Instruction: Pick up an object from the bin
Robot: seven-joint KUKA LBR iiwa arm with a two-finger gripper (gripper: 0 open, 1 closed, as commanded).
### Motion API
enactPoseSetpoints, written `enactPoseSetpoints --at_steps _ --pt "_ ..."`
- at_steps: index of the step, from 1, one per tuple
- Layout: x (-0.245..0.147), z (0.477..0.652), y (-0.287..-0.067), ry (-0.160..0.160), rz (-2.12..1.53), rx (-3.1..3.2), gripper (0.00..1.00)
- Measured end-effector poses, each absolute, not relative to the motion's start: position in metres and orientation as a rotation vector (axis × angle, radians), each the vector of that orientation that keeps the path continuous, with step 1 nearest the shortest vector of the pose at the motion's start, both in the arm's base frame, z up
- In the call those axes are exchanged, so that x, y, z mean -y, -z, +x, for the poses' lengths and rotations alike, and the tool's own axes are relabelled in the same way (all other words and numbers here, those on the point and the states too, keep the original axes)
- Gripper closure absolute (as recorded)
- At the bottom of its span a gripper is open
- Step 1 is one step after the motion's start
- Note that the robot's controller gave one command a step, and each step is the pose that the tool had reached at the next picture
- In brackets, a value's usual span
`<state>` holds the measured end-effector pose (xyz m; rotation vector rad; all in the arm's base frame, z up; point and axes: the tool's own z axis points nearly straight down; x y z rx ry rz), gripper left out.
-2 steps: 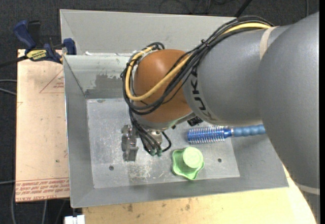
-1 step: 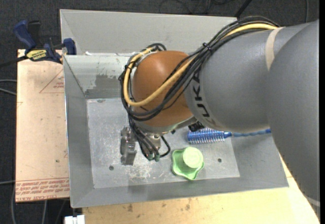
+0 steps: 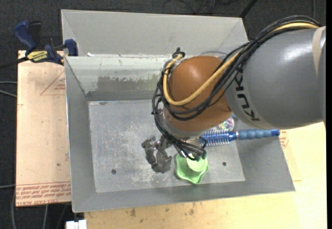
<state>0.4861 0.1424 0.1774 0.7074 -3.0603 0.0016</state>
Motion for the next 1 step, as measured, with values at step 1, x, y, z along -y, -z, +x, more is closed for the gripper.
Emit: enactPoseSetpoints --at_steps 1 --pt "-0.1224 0.4835 -0.1266 0.003 1.631 2.682 1.0"
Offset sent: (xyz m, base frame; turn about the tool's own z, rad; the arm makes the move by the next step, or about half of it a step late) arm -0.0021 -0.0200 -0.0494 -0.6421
